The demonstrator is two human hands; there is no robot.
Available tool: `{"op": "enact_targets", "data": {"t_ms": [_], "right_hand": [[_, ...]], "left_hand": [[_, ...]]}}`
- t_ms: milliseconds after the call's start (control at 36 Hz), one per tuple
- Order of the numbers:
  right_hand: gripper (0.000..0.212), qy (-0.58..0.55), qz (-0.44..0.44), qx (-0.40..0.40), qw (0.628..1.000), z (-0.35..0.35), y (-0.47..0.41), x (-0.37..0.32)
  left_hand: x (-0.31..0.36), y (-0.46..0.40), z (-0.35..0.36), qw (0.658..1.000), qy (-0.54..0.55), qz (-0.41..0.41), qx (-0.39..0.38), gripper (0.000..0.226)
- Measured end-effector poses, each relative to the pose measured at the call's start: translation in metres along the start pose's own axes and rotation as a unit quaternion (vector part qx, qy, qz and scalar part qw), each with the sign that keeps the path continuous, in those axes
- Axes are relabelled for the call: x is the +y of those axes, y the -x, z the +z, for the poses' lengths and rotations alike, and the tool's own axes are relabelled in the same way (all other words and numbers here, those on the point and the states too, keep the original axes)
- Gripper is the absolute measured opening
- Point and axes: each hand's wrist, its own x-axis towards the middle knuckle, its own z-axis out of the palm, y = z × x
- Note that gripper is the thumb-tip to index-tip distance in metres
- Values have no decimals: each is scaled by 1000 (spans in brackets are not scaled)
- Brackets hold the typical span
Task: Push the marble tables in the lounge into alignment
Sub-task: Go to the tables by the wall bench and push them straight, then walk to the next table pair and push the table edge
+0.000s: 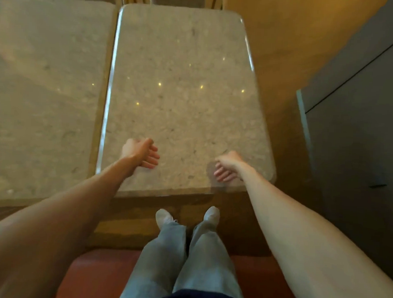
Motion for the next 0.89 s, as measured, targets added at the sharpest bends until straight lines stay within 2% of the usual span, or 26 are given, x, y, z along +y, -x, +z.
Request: {"op": "enact_targets", "data": {"t_ms": [56, 111, 194, 278, 417, 639, 722, 806, 889], "right_hand": [[24, -110, -101, 19, 989, -12, 6, -49], [20, -202, -204, 28, 958, -26, 23, -94], [26, -247, -343, 64, 904, -49, 56, -140], [32, -259, -426, 92, 862, -81, 87, -175], [39, -255, -475, 98, 837, -121, 111, -188], [33, -275, -517, 121, 801, -192, 110, -175], [38, -281, -537, 93, 790, -229, 100, -167], [56, -263, -552, 42, 790, -272, 86, -158], [57, -245, -562, -25, 790, -314, 69, -150]], "left_hand": [[57, 5, 14, 997, 46, 66, -18, 25], [109, 21, 27, 983, 104, 145, -35, 21], [170, 52, 36, 947, 149, 280, -48, 22], [218, 78, 35, 911, 188, 365, -36, 25], [249, 90, 37, 896, 209, 391, 7, 32], [261, 87, 67, 900, 232, 362, 65, 37], [268, 91, 93, 892, 249, 364, 97, 40], [279, 100, 133, 877, 269, 373, 142, 43], [290, 113, 183, 858, 294, 381, 180, 46]]}}
